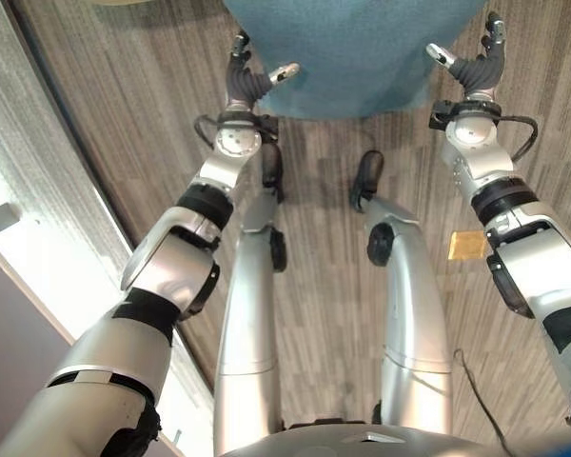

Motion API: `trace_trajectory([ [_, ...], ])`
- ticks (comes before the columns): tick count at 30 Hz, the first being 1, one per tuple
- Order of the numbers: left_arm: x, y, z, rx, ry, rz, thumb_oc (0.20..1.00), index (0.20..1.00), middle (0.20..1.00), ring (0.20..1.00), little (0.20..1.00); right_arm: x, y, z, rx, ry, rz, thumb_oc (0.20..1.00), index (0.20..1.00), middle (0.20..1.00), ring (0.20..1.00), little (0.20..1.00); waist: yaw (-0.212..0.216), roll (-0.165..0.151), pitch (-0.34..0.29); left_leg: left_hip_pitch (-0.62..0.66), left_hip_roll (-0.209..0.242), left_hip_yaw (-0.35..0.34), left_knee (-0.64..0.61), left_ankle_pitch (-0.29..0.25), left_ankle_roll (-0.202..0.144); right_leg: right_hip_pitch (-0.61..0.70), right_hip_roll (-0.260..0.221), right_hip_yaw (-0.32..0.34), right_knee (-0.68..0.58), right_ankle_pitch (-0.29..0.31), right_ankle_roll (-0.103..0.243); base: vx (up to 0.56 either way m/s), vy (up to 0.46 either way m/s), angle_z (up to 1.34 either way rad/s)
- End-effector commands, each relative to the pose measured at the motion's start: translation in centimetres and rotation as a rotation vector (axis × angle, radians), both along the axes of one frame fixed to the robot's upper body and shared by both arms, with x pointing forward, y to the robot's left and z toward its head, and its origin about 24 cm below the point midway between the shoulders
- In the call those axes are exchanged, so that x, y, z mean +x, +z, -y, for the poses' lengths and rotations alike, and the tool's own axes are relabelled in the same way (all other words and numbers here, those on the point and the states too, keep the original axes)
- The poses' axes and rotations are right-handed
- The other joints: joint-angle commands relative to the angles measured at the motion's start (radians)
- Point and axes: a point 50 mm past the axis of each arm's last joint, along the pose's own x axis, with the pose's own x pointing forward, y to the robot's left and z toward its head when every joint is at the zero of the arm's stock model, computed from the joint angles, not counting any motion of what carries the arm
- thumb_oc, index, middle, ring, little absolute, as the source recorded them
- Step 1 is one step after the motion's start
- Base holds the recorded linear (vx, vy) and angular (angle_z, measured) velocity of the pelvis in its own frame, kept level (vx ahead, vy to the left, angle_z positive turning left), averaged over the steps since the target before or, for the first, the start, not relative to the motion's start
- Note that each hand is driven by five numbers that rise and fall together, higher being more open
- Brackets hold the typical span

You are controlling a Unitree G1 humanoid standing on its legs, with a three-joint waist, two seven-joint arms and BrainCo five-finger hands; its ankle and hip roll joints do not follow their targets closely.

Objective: Pick up all the scattered cushions and arrange them neatly on the sofa.

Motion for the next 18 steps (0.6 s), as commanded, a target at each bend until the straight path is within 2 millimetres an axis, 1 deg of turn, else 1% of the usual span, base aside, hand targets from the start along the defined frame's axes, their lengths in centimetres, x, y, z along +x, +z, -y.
trace_trajectory([
  [1, -0.2, -0.6, 1.1, -0.029, -0.021, 0.019, 1.000, 1.000, 1.000, 1.000, 1.000, 0.0, -0.1, -2.1, -0.007, 0.076, 0.027, 1.000, 1.000, 1.000, 1.000, 1.000, -0.023, 0.027, -0.092, 0.012, -0.020, -0.066, 0.092, -0.173, 0.018, 0.036, 0.038, 0.039, -0.053, -0.015, 0.080, 0.00, 0.000, 0.00],
  [4, -0.3, 0.3, 1.9, -0.014, -0.034, 0.046, 1.000, 1.000, 1.000, 1.000, 1.000, 0.0, 1.0, -3.4, -0.034, 0.113, 0.056, 1.000, 1.000, 1.000, 1.000, 1.000, -0.019, 0.029, -0.093, 0.003, -0.021, -0.068, 0.094, -0.172, 0.018, 0.025, 0.038, 0.036, -0.049, -0.015, 0.081, 0.00, 0.000, 0.00],
  [5, -0.4, 0.8, 2.1, -0.007, -0.036, 0.061, 1.000, 1.000, 1.000, 1.000, 1.000, -0.1, 1.7, -4.4, -0.059, 0.140, 0.076, 1.000, 1.000, 1.000, 1.000, 1.000, -0.016, 0.030, -0.096, -0.002, -0.021, -0.070, 0.097, -0.170, 0.018, 0.021, 0.038, 0.037, -0.048, -0.015, 0.080, 0.00, 0.000, 0.00],
  [6, -0.4, 1.0, 2.2, -0.015, -0.041, 0.068, 1.000, 1.000, 1.000, 1.000, 1.000, -0.2, 2.0, -4.9, -0.065, 0.155, 0.086, 1.000, 1.000, 1.000, 1.000, 1.000, -0.016, 0.031, -0.096, -0.005, -0.021, -0.071, 0.097, -0.169, 0.017, 0.017, 0.039, 0.036, -0.046, -0.015, 0.080, 0.00, 0.000, 0.00],
  [7, -0.4, 1.0, 2.2, -0.015, -0.040, 0.068, 1.000, 1.000, 1.000, 1.000, 1.000, -0.2, 2.0, -5.0, -0.065, 0.155, 0.086, 1.000, 1.000, 1.000, 1.000, 1.000, -0.016, 0.031, -0.096, -0.005, -0.021, -0.071, 0.098, -0.169, 0.017, 0.017, 0.038, 0.036, -0.046, -0.015, 0.080, 0.00, 0.000, 0.00],
  [8, -0.5, 1.0, 2.5, -0.020, -0.048, 0.072, 1.000, 1.000, 1.000, 1.000, 1.000, -0.2, 2.0, -5.6, -0.073, 0.169, 0.089, 1.000, 1.000, 1.000, 1.000, 1.000, -0.014, 0.032, -0.098, -0.007, -0.022, -0.073, 0.098, -0.167, 0.016, 0.016, 0.039, 0.035, -0.044, -0.016, 0.080, 0.00, 0.000, 0.00],
  [10, -0.6, 1.1, 2.8, -0.013, -0.053, 0.078, 1.000, 1.000, 1.000, 1.000, 1.000, -0.2, 2.0, -6.0, -0.085, 0.178, 0.084, 1.000, 1.000, 1.000, 1.000, 1.000, -0.012, 0.033, -0.102, -0.010, -0.026, -0.075, 0.106, -0.167, 0.015, 0.016, 0.042, 0.035, -0.037, -0.018, 0.079, 0.00, 0.000, 0.00],
  [15, -0.7, 1.2, 3.3, -0.013, -0.059, 0.085, 1.000, 1.000, 1.000, 1.000, 1.000, -0.3, 2.1, -6.2, -0.104, 0.171, 0.091, 1.000, 1.000, 1.000, 1.000, 1.000, -0.013, 0.030, -0.108, -0.012, -0.027, -0.077, 0.093, -0.165, 0.011, 0.018, 0.042, 0.034, -0.051, -0.013, 0.081, 0.00, 0.000, 0.00],
  [18, -0.8, 1.0, 3.1, -0.025, -0.055, 0.084, 1.000, 1.000, 1.000, 1.000, 1.000, -0.3, 1.8, -5.7, -0.108, 0.150, 0.083, 1.000, 1.000, 1.000, 1.000, 1.000, -0.015, 0.029, -0.109, -0.008, -0.030, -0.081, 0.081, -0.160, 0.010, 0.022, 0.044, 0.033, -0.058, -0.008, 0.084, 0.00, 0.000, 0.00],
])
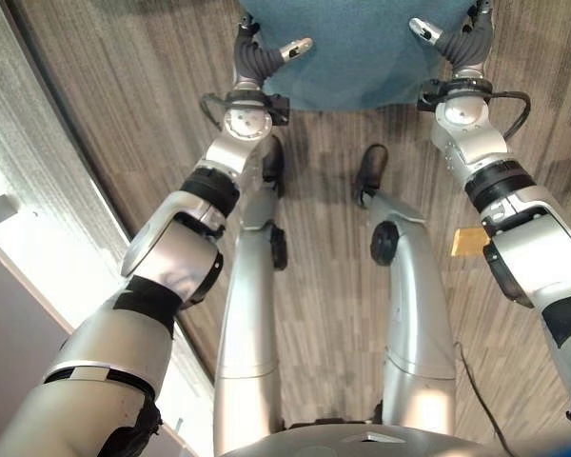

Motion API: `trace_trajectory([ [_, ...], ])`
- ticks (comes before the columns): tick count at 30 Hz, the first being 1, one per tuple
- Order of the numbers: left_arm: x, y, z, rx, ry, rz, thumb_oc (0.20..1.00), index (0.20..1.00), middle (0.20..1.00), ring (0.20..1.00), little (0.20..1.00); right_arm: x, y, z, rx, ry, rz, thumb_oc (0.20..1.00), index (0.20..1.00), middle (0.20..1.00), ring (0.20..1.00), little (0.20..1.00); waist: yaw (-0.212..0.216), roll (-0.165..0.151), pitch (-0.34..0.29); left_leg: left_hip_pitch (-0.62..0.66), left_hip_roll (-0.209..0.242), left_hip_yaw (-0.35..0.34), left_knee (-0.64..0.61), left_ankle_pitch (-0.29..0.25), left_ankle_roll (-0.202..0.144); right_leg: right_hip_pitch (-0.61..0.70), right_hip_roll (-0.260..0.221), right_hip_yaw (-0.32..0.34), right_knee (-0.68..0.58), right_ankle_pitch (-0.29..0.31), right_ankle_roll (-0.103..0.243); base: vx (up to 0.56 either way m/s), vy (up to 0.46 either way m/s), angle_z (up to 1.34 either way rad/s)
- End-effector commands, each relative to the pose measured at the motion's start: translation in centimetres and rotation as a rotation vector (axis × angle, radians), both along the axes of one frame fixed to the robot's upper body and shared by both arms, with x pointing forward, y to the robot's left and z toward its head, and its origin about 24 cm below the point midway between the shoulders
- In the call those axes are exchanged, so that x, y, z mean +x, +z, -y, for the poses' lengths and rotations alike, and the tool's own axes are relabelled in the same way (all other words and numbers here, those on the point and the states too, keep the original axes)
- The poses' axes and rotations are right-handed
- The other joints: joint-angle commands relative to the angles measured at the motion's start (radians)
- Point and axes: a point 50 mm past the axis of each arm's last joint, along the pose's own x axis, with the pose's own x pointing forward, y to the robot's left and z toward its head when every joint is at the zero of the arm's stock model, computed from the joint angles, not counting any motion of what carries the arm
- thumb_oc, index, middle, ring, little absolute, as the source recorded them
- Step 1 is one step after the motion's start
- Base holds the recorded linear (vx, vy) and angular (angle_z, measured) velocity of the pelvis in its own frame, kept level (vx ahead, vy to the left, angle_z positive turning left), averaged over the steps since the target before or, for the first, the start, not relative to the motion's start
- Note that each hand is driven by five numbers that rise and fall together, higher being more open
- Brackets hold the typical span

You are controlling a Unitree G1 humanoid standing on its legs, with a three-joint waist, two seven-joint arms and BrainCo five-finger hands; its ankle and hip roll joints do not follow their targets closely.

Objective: Pick up all the scattered cushions and arrange them neatly on the sofa.

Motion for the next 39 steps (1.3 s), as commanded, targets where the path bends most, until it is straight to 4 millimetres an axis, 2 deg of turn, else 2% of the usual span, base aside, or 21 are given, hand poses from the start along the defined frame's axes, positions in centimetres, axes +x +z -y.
trace_trajectory([
  [1, -0.6, -1.5, 1.8, -0.038, -0.060, 0.019, 1.000, 1.000, 1.000, 1.000, 1.000, -0.3, -0.7, -3.4, -0.080, 0.085, 0.030, 1.000, 1.000, 1.000, 1.000, 1.000, -0.026, 0.027, -0.115, 0.029, -0.030, -0.073, 0.071, -0.161, 0.017, 0.065, 0.046, 0.032, -0.076, -0.008, 0.085, 0.00, 0.000, 0.00],
  [9, -0.9, -4.4, 0.9, -0.036, -0.052, -0.037, 1.000, 1.000, 1.000, 1.000, 1.000, -0.4, -3.4, -1.5, -0.090, 0.050, -0.030, 1.000, 1.000, 1.000, 1.000, 1.000, -0.027, 0.027, -0.142, 0.088, -0.033, -0.071, 0.013, -0.148, 0.014, 0.130, 0.048, 0.024, -0.125, 0.006, 0.087, -0.01, 0.006, 0.00],
  [27, -1.5, -7.7, 0.0, -0.050, -0.035, -0.106, 1.000, 1.000, 1.000, 1.000, 1.000, -0.8, -6.6, 0.2, -0.118, -0.012, -0.106, 1.000, 1.000, 1.000, 1.000, 1.000, -0.021, 0.027, -0.181, 0.175, -0.039, -0.092, -0.104, -0.106, 0.003, 0.231, 0.041, 0.004, -0.237, 0.030, 0.097, -0.03, 0.004, 0.00],
  [30, -2.5, -11.6, -1.8, -0.061, -0.007, -0.194, 1.000, 1.000, 1.000, 1.000, 1.000, -1.9, -10.5, 2.4, -0.093, -0.047, -0.188, 1.000, 1.000, 1.000, 1.000, 1.000, -0.023, 0.024, -0.192, 0.318, -0.033, -0.099, -0.217, -0.083, -0.004, 0.360, 0.035, -0.005, -0.319, 0.045, 0.102, -0.04, 0.030, 0.04],
  [31, -2.5, -11.6, -1.8, -0.061, -0.007, -0.196, 1.000, 1.000, 1.000, 1.000, 1.000, -1.9, -10.5, 2.4, -0.093, -0.047, -0.189, 1.000, 1.000, 1.000, 1.000, 1.000, -0.023, 0.023, -0.190, 0.323, -0.033, -0.099, -0.221, -0.082, -0.004, 0.366, 0.035, -0.006, -0.322, 0.047, 0.102, -0.04, 0.010, 0.06],
  [34, -3.3, -14.0, -2.9, -0.059, 0.005, -0.255, 1.000, 1.000, 1.000, 1.000, 1.000, -2.9, -13.2, 3.6, -0.090, -0.050, -0.255, 1.000, 1.000, 1.000, 1.000, 1.000, -0.020, 0.020, -0.194, 0.421, -0.031, -0.105, -0.297, -0.067, -0.011, 0.456, 0.023, -0.015, -0.393, 0.060, 0.105, -0.01, 0.006, 0.00],
  [35, -3.3, -14.0, -2.9, -0.059, 0.005, -0.256, 1.000, 1.000, 1.000, 1.000, 1.000, -2.9, -13.3, 3.6, -0.090, -0.050, -0.256, 1.000, 1.000, 1.000, 1.000, 1.000, -0.020, 0.020, -0.193, 0.423, -0.031, -0.106, -0.299, -0.066, -0.011, 0.459, 0.023, -0.016, -0.394, 0.060, 0.105, 0.00, 0.000, 0.00],
  [37, -3.7, -14.9, -3.2, -0.060, 0.005, -0.281, 1.000, 1.000, 1.000, 1.000, 1.000, -3.3, -14.7, 3.9, -0.083, -0.050, -0.296, 1.000, 1.000, 1.000, 1.000, 1.000, -0.018, 0.023, -0.197, 0.458, -0.032, -0.110, -0.331, -0.056, -0.012, 0.488, 0.019, -0.022, -0.416, 0.065, 0.107, 0.00, 0.000, 0.00],
  [39, -3.7, -15.0, -3.2, -0.060, 0.004, -0.282, 1.000, 1.000, 1.000, 1.000, 1.000, -3.3, -14.7, 3.9, -0.083, -0.050, -0.297, 1.000, 1.000, 1.000, 1.000, 1.000, -0.019, 0.023, -0.196, 0.461, -0.032, -0.110, -0.332, -0.055, -0.012, 0.490, 0.019, -0.023, -0.418, 0.065, 0.107, 0.00, 0.000, 0.00],
])
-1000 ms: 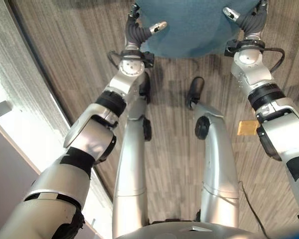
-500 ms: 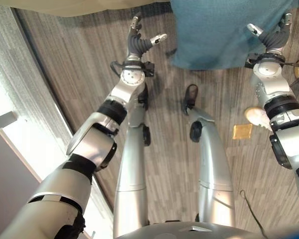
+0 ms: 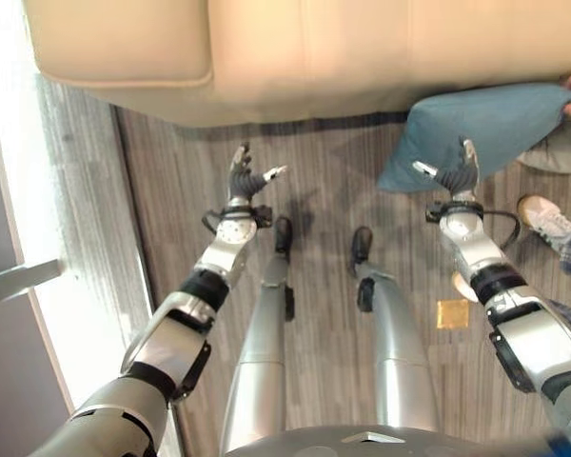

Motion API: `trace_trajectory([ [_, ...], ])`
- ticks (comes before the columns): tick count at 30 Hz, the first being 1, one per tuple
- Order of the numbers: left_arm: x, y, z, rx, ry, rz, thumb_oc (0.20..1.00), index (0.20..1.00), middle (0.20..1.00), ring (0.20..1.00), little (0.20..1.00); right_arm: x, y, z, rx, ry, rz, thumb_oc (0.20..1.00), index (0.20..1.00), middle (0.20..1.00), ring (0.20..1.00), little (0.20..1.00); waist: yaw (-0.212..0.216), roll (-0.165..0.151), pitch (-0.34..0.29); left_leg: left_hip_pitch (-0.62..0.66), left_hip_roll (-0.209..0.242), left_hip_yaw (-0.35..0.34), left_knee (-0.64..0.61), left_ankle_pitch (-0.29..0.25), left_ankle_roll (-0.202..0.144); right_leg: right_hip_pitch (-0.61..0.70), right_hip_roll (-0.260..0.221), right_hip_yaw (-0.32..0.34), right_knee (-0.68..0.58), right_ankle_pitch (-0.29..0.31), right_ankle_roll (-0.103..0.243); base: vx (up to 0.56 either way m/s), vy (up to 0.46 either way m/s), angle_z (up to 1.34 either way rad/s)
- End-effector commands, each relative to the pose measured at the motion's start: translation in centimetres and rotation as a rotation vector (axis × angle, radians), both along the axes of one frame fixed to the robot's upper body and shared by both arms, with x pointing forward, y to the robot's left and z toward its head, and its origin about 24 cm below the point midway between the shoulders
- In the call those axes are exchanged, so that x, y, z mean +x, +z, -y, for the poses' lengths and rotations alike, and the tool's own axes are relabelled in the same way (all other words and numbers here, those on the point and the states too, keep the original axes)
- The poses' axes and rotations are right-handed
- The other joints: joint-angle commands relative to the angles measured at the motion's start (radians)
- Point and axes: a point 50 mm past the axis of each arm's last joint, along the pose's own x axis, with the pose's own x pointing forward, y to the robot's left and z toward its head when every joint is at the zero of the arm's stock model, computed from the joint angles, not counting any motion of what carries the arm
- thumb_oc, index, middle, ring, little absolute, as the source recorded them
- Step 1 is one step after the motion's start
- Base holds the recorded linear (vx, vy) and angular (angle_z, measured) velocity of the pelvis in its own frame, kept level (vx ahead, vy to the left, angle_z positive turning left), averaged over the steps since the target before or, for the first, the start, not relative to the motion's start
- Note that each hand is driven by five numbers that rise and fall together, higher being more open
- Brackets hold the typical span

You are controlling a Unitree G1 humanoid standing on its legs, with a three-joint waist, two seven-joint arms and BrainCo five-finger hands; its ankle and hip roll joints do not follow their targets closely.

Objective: Pick up all the scattered cushions and arrange them neatly on the sofa.

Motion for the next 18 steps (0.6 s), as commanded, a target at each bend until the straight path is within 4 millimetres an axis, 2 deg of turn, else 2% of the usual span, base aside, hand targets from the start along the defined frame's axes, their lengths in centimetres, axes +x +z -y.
trace_trajectory([
  [1, 0.8, 1.7, 0.9, 0.024, -0.028, 0.062, 1.000, 1.000, 1.000, 1.000, 1.000, 0.9, 2.6, -1.1, -0.015, 0.051, 0.092, 1.000, 1.000, 1.000, 1.000, 1.000, -0.005, 0.016, 0.005, 0.006, -0.020, -0.068, 0.020, -0.140, -0.010, 0.027, 0.013, 0.034, -0.110, 0.017, 0.070, -0.02, -0.013, 0.03],
  [8, 0.5, 1.2, 1.2, 0.041, -0.045, 0.054, 1.000, 1.000, 1.000, 1.000, 1.000, 0.6, 1.7, -1.3, -0.018, 0.061, 0.066, 1.000, 1.000, 1.000, 1.000, 1.000, -0.002, 0.021, -0.012, 0.018, -0.024, -0.072, -0.015, -0.119, -0.009, 0.030, 0.005, 0.034, -0.132, 0.032, 0.076, -0.01, 0.000, 0.04],
  [15, -0.1, -0.4, 1.5, 0.046, -0.065, 0.003, 1.000, 1.000, 1.000, 1.000, 1.000, -0.1, -0.5, -1.4, -0.004, 0.069, 0.000, 1.000, 1.000, 1.000, 1.000, 1.000, 0.006, 0.024, -0.019, 0.111, -0.026, -0.071, -0.104, -0.091, -0.016, 0.099, 0.000, 0.029, -0.186, 0.045, 0.081, 0.01, -0.006, 0.03],
  [18, -0.7, -2.0, 1.2, 0.024, -0.059, -0.047, 1.000, 1.000, 1.000, 1.000, 1.000, -0.7, -2.2, -1.5, -0.003, 0.076, -0.061, 1.000, 1.000, 1.000, 1.000, 1.000, 0.008, 0.023, -0.027, 0.169, -0.020, -0.075, -0.133, -0.087, -0.020, 0.146, 0.003, 0.023, -0.207, 0.044, 0.077, 0.03, -0.028, -0.01],
])
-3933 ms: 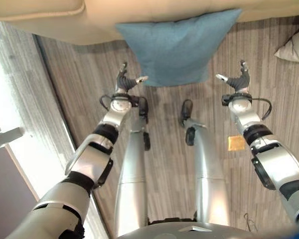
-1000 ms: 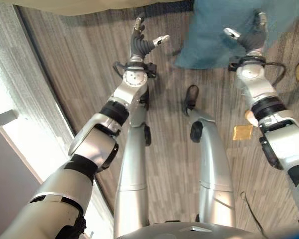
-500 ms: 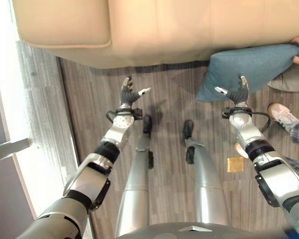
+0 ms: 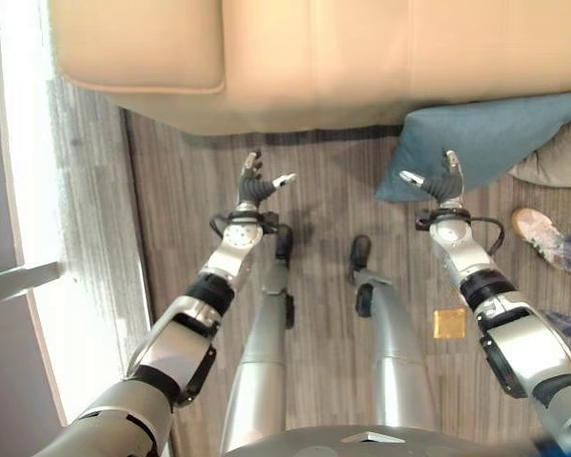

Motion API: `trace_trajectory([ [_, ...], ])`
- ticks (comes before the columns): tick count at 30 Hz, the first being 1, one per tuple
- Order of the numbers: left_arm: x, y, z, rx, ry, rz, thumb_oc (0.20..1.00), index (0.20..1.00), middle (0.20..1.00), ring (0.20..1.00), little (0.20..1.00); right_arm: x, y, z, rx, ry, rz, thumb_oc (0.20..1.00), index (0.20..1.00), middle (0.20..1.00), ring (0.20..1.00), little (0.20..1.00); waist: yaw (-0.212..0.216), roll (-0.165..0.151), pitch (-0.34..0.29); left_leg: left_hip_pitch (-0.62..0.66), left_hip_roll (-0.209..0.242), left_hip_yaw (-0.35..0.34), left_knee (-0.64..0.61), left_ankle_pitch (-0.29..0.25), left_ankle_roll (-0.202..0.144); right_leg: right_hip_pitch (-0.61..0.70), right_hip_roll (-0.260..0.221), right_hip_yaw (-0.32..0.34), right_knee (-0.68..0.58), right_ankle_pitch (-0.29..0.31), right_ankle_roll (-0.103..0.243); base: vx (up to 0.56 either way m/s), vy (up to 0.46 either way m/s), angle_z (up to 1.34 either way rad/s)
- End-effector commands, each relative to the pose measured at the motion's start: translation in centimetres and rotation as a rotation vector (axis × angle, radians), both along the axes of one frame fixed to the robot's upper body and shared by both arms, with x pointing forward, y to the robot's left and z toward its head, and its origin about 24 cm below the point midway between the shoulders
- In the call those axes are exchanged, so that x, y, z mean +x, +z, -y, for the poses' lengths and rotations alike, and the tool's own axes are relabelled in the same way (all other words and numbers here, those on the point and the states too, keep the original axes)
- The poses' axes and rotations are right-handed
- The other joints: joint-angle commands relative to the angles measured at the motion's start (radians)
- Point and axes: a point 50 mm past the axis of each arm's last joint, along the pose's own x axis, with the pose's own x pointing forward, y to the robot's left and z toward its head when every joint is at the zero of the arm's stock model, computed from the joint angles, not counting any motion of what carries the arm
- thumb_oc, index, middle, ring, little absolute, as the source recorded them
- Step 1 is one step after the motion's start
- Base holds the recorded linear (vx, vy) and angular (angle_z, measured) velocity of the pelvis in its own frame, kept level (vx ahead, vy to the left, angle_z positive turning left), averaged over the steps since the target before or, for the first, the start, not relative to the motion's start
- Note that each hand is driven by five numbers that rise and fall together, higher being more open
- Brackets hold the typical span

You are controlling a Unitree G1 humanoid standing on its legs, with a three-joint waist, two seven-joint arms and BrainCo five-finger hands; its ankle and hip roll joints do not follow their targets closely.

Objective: Pick up all the scattered cushions and arrange them neatly on the sofa.

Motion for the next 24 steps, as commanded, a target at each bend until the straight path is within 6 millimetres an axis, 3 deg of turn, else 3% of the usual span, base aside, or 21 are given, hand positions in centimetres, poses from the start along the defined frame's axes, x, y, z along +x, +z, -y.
trace_trajectory([
  [1, -0.2, -0.7, -0.2, 0.016, -0.003, -0.012, 1.000, 1.000, 1.000, 1.000, 1.000, -0.2, 0.0, 0.4, -0.050, 0.016, 0.010, 1.000, 1.000, 1.000, 1.000, 1.000, 0.007, 0.025, -0.025, 0.038, -0.009, -0.054, -0.038, -0.130, -0.021, 0.032, 0.015, 0.043, -0.168, 0.035, 0.072, 0.02, -0.036, -0.01],
  [4, -1.2, -3.0, -0.6, 0.013, 0.001, -0.088, 1.000, 1.000, 1.000, 1.000, 1.000, -1.5, -2.6, 0.3, -0.048, 0.019, -0.071, 1.000, 1.000, 1.000, 1.000, 1.000, 0.001, 0.019, -0.027, 0.123, 0.005, -0.060, -0.050, -0.137, -0.029, 0.115, 0.030, 0.038, -0.187, 0.025, 0.063, 0.01, -0.090, -0.02],
  [12, -3.1, -6.2, -0.9, 0.035, -0.014, -0.198, 1.000, 1.000, 1.000, 1.000, 1.000, -4.0, -6.4, 0.9, -0.036, 0.000, -0.187, 1.000, 1.000, 1.000, 1.000, 1.000, -0.028, 0.013, -0.003, 0.206, 0.028, -0.058, 0.053, -0.186, -0.049, 0.252, 0.051, 0.029, -0.207, 0.003, 0.034, -0.02, -0.058, -0.02],
  [14, -4.0, -7.5, -1.1, 0.054, -0.017, -0.239, 1.000, 1.000, 1.000, 1.000, 1.000, -5.1, -8.0, 1.3, -0.043, -0.003, -0.252, 1.000, 1.000, 1.000, 1.000, 1.000, -0.020, 0.002, 0.034, 0.271, -0.020, -0.073, 0.087, -0.216, -0.031, 0.309, 0.067, 0.047, -0.221, 0.019, 0.037, -0.08, 0.126, -0.10],
  [15, -4.5, -8.2, -1.3, 0.079, -0.023, -0.265, 1.000, 1.000, 1.000, 1.000, 1.000, -5.8, -8.9, 1.5, -0.042, -0.009, -0.289, 1.000, 1.000, 1.000, 1.000, 1.000, -0.018, 0.001, 0.043, 0.290, -0.054, -0.081, 0.059, -0.183, -0.022, 0.314, 0.064, 0.049, -0.233, 0.056, 0.039, -0.03, 0.251, -0.57],
  [16, -7.0, -11.8, -2.1, 0.151, -0.031, -0.410, 1.000, 1.000, 1.000, 1.000, 1.000, -8.6, -12.3, 2.7, -0.063, -0.024, -0.455, 1.000, 1.000, 1.000, 1.000, 1.000, -0.018, -0.012, 0.032, 0.436, -0.068, -0.075, -0.017, -0.199, 0.003, 0.434, 0.071, 0.066, -0.289, 0.083, 0.064, 0.01, 0.249, -0.57],
  [18, -7.8, -12.8, -2.4, 0.177, -0.037, -0.456, 1.000, 1.000, 1.000, 1.000, 1.000, -9.4, -13.1, 3.2, -0.073, -0.035, -0.498, 1.000, 1.000, 1.000, 1.000, 1.000, -0.018, -0.016, 0.037, 0.477, -0.076, -0.070, -0.026, -0.203, 0.007, 0.473, 0.071, 0.073, -0.303, 0.090, 0.069, 0.09, 0.186, -0.42],
  [19, -9.9, -14.9, -3.2, 0.225, -0.040, -0.560, 1.000, 1.000, 1.000, 1.000, 1.000, -11.5, -14.8, 4.2, -0.066, -0.062, -0.591, 1.000, 1.000, 1.000, 1.000, 1.000, -0.023, -0.021, 0.035, 0.547, -0.076, -0.047, -0.043, -0.214, 0.011, 0.550, 0.068, 0.082, -0.333, 0.097, 0.081, 0.11, 0.190, -0.38],
  [21, -10.7, -15.7, -3.6, 0.239, -0.041, -0.598, 1.000, 1.000, 1.000, 1.000, 1.000, -12.6, -15.6, 4.6, -0.067, -0.074, -0.636, 1.000, 1.000, 1.000, 1.000, 1.000, -0.022, -0.023, 0.030, 0.578, -0.082, -0.041, -0.055, -0.214, 0.017, 0.575, 0.069, 0.084, -0.345, 0.104, 0.085, 0.11, 0.193, -0.38],
  [22, -12.7, -17.3, -4.5, 0.271, -0.039, -0.687, 1.000, 1.000, 1.000, 1.000, 1.000, -14.6, -17.1, 5.1, -0.052, -0.089, -0.716, 1.000, 1.000, 1.000, 1.000, 1.000, -0.021, -0.028, 0.028, 0.640, -0.081, -0.028, -0.074, -0.230, 0.028, 0.620, 0.076, 0.104, -0.346, 0.109, 0.095, 0.09, 0.171, -0.51],
  [24, -14.3, -18.4, -5.4, 0.306, -0.042, -0.752, 1.000, 1.000, 1.000, 1.000, 1.000, -16.0, -18.0, 5.6, -0.068, -0.093, -0.786, 1.000, 1.000, 1.000, 1.000, 1.000, -0.015, -0.031, 0.024, 0.675, -0.076, -0.009, -0.078, -0.238, 0.040, 0.644, 0.077, 0.120, -0.346, 0.118, 0.109, 0.07, 0.174, -0.52],
])
